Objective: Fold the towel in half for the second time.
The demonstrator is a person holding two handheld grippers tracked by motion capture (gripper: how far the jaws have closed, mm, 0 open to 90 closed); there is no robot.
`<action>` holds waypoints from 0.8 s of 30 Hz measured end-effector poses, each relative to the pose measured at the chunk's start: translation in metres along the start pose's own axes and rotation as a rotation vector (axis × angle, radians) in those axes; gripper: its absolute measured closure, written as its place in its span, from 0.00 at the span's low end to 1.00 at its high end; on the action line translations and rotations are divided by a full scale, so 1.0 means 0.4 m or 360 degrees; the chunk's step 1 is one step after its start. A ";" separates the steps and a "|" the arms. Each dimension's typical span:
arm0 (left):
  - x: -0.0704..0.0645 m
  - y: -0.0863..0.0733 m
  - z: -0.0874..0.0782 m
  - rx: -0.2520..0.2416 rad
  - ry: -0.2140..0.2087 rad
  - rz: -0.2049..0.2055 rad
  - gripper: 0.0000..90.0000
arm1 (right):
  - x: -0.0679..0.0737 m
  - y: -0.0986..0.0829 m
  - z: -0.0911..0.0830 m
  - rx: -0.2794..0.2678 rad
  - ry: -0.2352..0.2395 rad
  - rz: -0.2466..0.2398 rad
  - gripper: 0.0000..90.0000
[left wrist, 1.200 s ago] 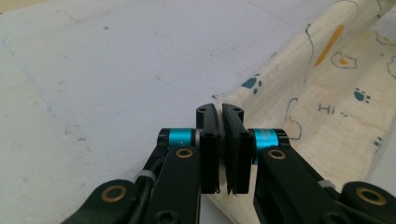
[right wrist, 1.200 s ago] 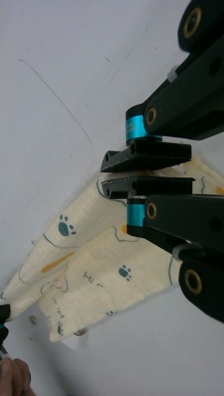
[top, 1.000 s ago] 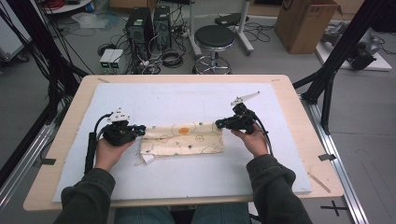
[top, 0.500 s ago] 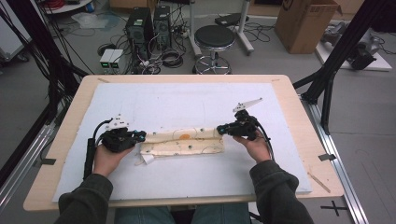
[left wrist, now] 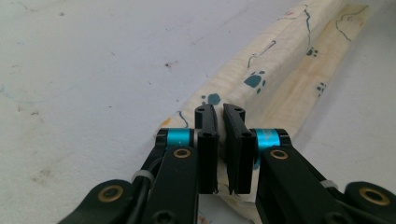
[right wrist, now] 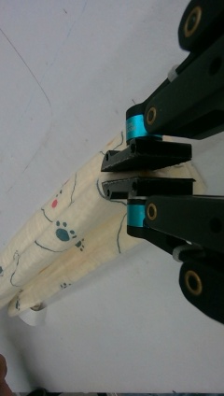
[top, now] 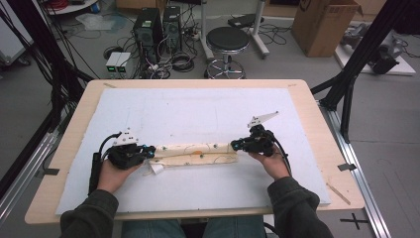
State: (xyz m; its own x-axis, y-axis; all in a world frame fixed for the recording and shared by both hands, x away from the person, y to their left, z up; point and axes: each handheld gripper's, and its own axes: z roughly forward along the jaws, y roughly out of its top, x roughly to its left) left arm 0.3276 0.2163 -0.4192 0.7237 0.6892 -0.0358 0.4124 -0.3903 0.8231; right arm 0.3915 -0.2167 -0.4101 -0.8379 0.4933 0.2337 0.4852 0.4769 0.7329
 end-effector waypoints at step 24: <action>-0.007 -0.025 -0.044 -0.0064 -0.0158 -0.0063 0.58 | 0.025 -0.048 -0.027 -0.0050 0.0075 -0.0009 0.75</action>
State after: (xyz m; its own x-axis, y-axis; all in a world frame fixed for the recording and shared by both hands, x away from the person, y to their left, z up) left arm 0.3119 0.2291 -0.4176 0.7592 0.6391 -0.1228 0.4207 -0.3380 0.8419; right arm 0.3711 -0.2286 -0.4151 -0.8519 0.4556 0.2584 0.4728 0.4564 0.7538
